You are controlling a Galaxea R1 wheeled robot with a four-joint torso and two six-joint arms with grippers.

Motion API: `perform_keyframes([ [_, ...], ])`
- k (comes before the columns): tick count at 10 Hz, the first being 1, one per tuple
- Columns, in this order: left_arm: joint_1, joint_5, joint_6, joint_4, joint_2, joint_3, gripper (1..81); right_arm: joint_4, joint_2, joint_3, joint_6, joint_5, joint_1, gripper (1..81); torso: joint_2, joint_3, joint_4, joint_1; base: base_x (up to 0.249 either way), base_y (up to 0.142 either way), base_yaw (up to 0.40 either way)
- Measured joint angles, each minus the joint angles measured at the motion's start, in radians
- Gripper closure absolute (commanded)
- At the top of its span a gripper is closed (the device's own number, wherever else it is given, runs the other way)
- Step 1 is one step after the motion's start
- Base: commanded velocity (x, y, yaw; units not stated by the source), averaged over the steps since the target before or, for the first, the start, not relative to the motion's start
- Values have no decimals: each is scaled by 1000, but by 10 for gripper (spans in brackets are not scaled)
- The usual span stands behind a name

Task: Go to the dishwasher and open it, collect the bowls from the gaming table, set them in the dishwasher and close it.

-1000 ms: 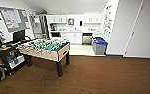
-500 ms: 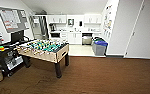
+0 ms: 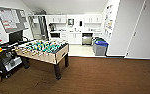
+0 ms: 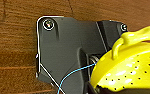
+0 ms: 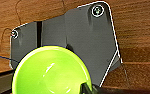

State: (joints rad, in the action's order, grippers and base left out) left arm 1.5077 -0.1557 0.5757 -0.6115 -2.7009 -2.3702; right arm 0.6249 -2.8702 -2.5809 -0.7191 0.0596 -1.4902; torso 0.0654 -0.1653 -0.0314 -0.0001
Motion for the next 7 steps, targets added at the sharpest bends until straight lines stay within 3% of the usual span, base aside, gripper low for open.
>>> perform_keyframes([
  [7,-3,0,0,0,0,0,811,0,-1,0,0,0,-1,811,0,0,0,0,112,0,0],
])
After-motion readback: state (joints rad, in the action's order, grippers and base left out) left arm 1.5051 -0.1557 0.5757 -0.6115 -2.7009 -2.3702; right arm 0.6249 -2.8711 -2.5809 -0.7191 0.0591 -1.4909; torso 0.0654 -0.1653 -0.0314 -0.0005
